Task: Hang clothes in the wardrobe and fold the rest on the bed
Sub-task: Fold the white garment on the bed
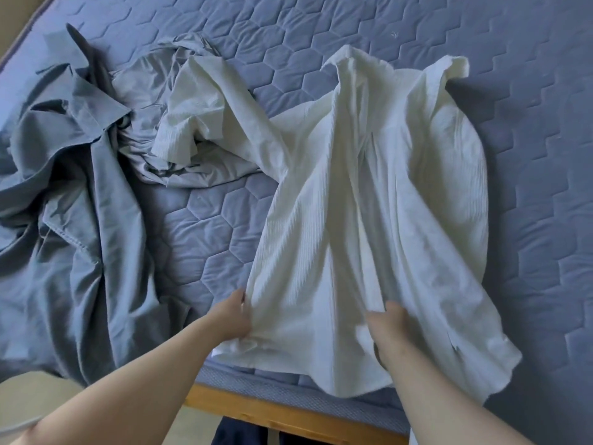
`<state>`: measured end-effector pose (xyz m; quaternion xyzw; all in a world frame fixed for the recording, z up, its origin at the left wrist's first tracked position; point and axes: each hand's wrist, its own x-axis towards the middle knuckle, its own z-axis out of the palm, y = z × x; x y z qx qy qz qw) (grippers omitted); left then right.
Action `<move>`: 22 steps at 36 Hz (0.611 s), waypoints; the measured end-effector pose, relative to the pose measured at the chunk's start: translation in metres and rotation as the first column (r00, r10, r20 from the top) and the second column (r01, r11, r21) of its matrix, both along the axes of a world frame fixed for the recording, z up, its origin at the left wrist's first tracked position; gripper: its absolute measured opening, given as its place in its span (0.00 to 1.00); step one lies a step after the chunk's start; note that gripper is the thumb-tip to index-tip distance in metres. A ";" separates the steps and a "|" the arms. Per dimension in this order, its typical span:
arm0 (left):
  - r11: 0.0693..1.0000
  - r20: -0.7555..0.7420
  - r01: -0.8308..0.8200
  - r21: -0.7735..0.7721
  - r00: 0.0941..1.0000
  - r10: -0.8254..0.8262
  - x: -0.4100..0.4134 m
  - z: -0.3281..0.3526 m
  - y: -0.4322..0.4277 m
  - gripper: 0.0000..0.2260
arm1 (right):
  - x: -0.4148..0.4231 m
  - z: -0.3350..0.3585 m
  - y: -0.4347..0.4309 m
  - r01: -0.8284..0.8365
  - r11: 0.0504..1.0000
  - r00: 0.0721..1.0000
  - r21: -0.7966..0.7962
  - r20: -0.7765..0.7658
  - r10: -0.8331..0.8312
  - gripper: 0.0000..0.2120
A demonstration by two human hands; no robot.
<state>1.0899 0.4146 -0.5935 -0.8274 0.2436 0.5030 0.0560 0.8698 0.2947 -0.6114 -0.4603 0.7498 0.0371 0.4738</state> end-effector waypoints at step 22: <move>0.601 -0.400 -0.729 -0.327 0.683 0.611 0.038 0.021 -0.145 0.12 | 0.052 0.030 -0.104 -0.233 0.943 0.972 -0.237 -0.018 0.235 0.22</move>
